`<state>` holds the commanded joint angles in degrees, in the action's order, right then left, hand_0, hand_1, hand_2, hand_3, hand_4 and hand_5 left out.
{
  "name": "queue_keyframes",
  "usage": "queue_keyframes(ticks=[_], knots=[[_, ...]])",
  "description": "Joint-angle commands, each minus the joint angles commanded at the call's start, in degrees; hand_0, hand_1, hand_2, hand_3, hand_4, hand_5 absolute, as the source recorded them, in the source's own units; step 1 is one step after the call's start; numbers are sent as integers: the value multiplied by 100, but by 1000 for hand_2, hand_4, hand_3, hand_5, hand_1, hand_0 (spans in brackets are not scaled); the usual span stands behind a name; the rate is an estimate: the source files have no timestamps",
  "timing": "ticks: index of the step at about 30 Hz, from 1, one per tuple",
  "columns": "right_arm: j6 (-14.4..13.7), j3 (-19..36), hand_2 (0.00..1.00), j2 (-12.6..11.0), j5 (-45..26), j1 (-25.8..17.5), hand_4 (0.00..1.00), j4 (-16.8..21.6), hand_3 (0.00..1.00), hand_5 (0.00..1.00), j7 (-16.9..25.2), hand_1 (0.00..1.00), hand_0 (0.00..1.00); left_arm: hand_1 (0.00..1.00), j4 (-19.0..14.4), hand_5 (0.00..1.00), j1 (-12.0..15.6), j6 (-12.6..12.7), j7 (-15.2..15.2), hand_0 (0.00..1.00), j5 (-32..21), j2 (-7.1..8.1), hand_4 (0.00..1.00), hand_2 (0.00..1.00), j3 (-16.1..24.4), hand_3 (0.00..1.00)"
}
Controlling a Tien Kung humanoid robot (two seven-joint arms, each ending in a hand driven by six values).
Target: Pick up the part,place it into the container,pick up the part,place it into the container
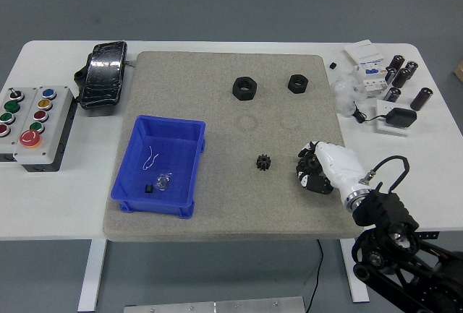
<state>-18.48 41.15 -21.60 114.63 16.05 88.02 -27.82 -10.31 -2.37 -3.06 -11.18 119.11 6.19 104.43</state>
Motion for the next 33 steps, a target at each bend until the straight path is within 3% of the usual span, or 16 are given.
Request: queue_keyframes(ticks=[3,10,11,16,17,22,23,28,29,33], knots=[[-157,-150,367,166,-257,229,16,-37,322,2,208,501,416,599,0,410,-2,-6,-3,656,7,-1,646,556,-1,619],[-604,-918,377,1040,-1333,1165,29,-283,325,2,1065,504,433,599,0,421,-32,-40,-21,656,9,-20,647,557,-36,620],[-631,-1018,455,1153,-1461,1274,90,-313,338,2,1164,521,451,599,0,434,-33,-44,-27,655,14,-23,648,557,-35,620],[-603,-1455,455,1636,-2098,1802,90,-509,338,2,1455,521,451,599,0,434,-25,-50,-66,655,35,-29,648,557,-18,620],[-563,-1513,564,1675,-2189,1871,224,-548,452,2,1465,588,533,599,0,440,-22,-50,-71,655,36,-29,650,558,-15,621],[-55,-1762,564,1806,-1945,2200,224,-674,452,2,1054,588,533,599,0,440,2,-43,-95,655,75,-27,650,558,34,621],[60,-1802,736,1824,-1875,2259,382,-690,684,179,956,711,658,599,0,446,3,-43,-98,655,87,-25,651,558,47,622],[684,-1964,736,1877,-1547,2525,382,-785,684,179,507,711,658,599,0,446,-9,-44,-89,655,88,-11,651,558,54,622],[794,-1985,831,1882,-1509,2556,637,-801,772,260,445,793,742,599,0,447,-12,-44,-87,656,82,-9,652,558,50,622],[1303,-2006,831,1906,-1263,2626,637,-791,772,260,97,793,742,599,0,447,-16,-47,-90,656,70,-7,652,558,44,622]])
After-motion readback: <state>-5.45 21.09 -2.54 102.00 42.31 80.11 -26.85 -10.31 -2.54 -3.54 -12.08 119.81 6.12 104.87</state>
